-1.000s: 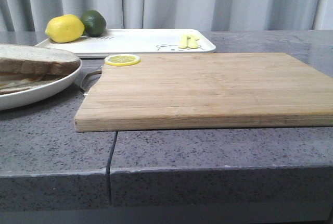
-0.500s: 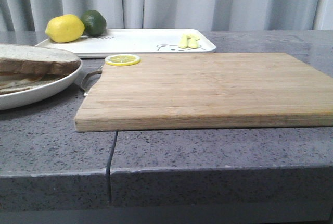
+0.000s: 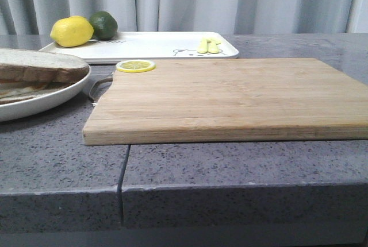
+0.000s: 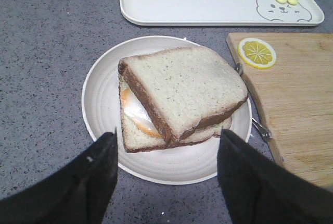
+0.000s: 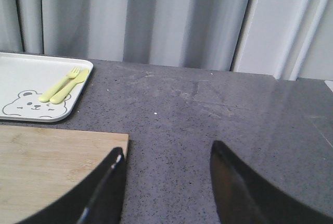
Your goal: Place bread and move sandwich to tray
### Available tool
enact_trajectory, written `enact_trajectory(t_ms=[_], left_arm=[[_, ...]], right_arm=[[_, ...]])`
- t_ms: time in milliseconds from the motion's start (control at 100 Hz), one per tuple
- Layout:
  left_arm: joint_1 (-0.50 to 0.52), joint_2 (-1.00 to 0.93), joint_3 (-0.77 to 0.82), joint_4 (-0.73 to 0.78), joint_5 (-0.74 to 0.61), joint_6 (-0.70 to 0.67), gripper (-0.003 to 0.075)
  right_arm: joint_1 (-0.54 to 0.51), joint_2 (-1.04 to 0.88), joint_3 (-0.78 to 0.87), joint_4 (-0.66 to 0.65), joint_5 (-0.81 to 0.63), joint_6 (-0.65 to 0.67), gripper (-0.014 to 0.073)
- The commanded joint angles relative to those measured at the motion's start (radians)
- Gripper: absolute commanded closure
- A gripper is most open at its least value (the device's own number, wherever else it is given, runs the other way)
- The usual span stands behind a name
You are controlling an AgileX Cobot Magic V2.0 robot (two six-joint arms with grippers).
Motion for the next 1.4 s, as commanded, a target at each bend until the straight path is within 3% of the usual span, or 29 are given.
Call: enact_trajectory(t_ms=[0,530,700,870,1080,1390], left_arm=[[-0.005,0.004,-0.034,-0.019,-0.059,0.0,0.0334],[-0.005,0.006,-0.034,-0.019,-0.085,0.0,0.0334],[-0.001,0.006,-0.034,-0.007,-0.09,-0.126,0.0334],[0.062,0.029,-0.034,0.021,-0.09,-0.201,0.0334],[0.165,0.114,-0.034,0.008,-0.096,-0.201,0.0334],[0.182,0.29,-0.034,0.008,-0.163,-0.2,0.0334]], right_arm=[[-0.005,0.001,-0.028,-0.018,-0.067,0.002,0.0209],[-0.005,0.001,-0.028,-0.018,-0.066,0.002,0.0209],[-0.005,0.001,-0.028,-0.018,-0.066,0.002,0.0209],[-0.005,0.001,-0.028,-0.018,-0.066,0.002,0.0209],[-0.005,0.001,-0.028,-0.018,-0.066,0.002,0.0209],[-0.005,0.001,-0.028,-0.018,-0.066,0.002,0.0209]])
